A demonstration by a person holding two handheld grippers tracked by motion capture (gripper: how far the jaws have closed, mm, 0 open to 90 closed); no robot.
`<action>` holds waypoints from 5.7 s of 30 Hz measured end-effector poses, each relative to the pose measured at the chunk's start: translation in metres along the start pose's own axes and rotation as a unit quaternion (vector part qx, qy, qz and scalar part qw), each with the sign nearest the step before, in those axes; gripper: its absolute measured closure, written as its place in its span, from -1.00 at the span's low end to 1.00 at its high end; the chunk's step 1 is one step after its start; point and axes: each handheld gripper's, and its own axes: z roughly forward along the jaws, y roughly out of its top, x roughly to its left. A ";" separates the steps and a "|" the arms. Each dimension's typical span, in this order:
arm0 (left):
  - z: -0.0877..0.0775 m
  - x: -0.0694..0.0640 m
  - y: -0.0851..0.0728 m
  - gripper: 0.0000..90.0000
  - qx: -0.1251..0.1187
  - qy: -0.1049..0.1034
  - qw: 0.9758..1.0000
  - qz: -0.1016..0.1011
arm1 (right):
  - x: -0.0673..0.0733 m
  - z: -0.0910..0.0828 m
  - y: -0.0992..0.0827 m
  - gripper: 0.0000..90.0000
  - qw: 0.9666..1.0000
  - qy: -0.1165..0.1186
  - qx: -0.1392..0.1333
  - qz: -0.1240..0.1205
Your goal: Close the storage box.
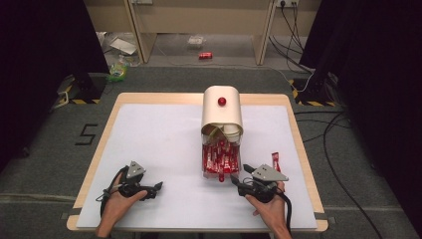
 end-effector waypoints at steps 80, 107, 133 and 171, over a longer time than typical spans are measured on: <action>0.000 0.000 0.000 -0.83 0.001 0.000 1.000 0.001 | -0.026 0.051 0.022 -0.29 0.998 -0.046 -0.016 0.028; 0.000 0.000 0.000 -0.83 0.001 0.000 1.000 0.001 | -0.029 0.058 0.031 -0.33 0.998 -0.057 -0.016 0.034; 0.000 0.000 0.000 -0.83 -0.001 0.000 1.000 -0.001 | -0.029 0.036 0.031 -0.28 0.998 -0.054 0.003 0.023; 0.000 0.000 0.000 -0.83 -0.001 0.000 1.000 0.000 | -0.046 -0.011 0.018 -0.31 0.997 -0.063 0.000 0.046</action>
